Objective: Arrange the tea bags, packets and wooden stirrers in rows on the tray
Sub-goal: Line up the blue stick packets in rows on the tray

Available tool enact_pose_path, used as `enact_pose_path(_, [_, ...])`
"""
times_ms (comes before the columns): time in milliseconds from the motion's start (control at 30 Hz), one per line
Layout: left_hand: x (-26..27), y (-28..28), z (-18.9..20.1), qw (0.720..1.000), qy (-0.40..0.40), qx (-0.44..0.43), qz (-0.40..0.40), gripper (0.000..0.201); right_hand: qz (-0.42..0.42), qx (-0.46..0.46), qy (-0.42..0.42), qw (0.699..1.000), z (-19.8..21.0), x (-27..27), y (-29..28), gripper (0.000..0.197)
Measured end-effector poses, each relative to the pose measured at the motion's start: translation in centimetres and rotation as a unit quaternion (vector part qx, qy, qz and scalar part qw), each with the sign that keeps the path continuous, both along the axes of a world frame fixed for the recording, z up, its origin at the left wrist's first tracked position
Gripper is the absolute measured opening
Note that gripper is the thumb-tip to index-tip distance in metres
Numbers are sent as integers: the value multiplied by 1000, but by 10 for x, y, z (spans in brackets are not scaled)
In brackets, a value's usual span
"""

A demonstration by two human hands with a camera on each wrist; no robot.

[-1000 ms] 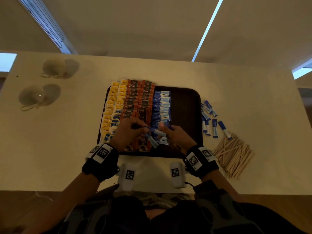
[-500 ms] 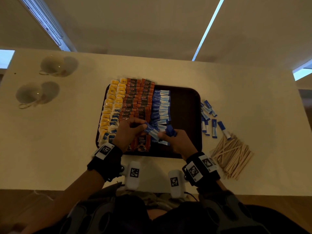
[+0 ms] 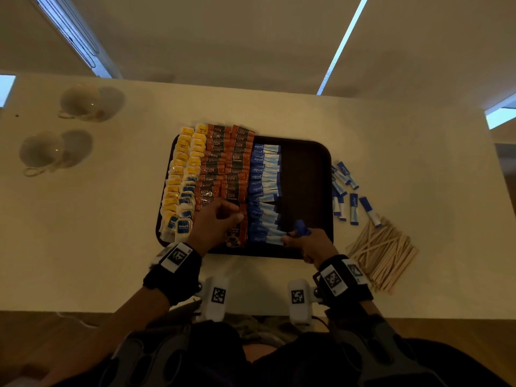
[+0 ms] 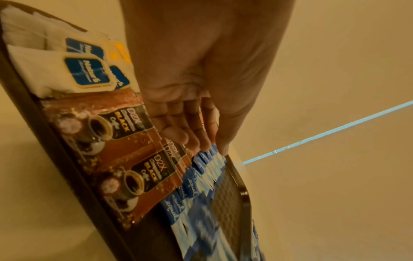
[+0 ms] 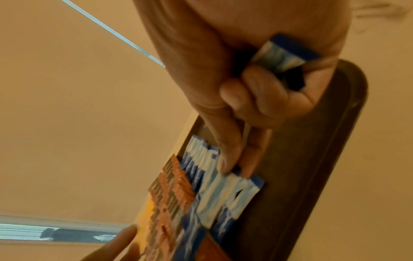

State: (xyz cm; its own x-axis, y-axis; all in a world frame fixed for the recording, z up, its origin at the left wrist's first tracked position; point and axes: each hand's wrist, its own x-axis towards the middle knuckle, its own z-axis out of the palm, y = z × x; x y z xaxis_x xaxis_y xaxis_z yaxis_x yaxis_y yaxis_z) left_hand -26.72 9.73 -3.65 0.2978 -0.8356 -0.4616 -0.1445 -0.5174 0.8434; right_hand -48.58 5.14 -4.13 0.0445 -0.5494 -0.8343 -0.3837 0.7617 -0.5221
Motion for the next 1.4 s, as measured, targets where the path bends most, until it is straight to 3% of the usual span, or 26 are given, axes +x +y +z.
enact_pose_path(100, [8,6,1,1000,0,7,8,16,56,46,41,997,-8,-8,-4,16])
enact_pose_path(233, [15,12,-1,1000,-4,12,17,18,74,41,49,995,-14,-4,-6,17])
enact_pose_path(467, [17,19,-5,999,6,16,29,17,53,53,73,995,-35,5,0,32])
enact_pose_path(700, [18,23,-6,1000,16,14,21,6,39,-5,99,994,-51,11,4,27])
enact_pose_path(800, [19,23,-7,1000,2,10,4,6,87,-38,124,988,-47,10,6,25])
enact_pose_path(933, [21,23,-7,1000,-12,3,-10,8,167,-90,184,965,-40,6,5,44])
enact_pose_path(1200, [20,23,-4,999,-30,-25,-22,14,159,-91,150,972,-35,12,-2,32])
enact_pose_path(1400, [24,25,-11,999,-31,-26,-17,13,160,-206,148,954,-21,29,-30,10])
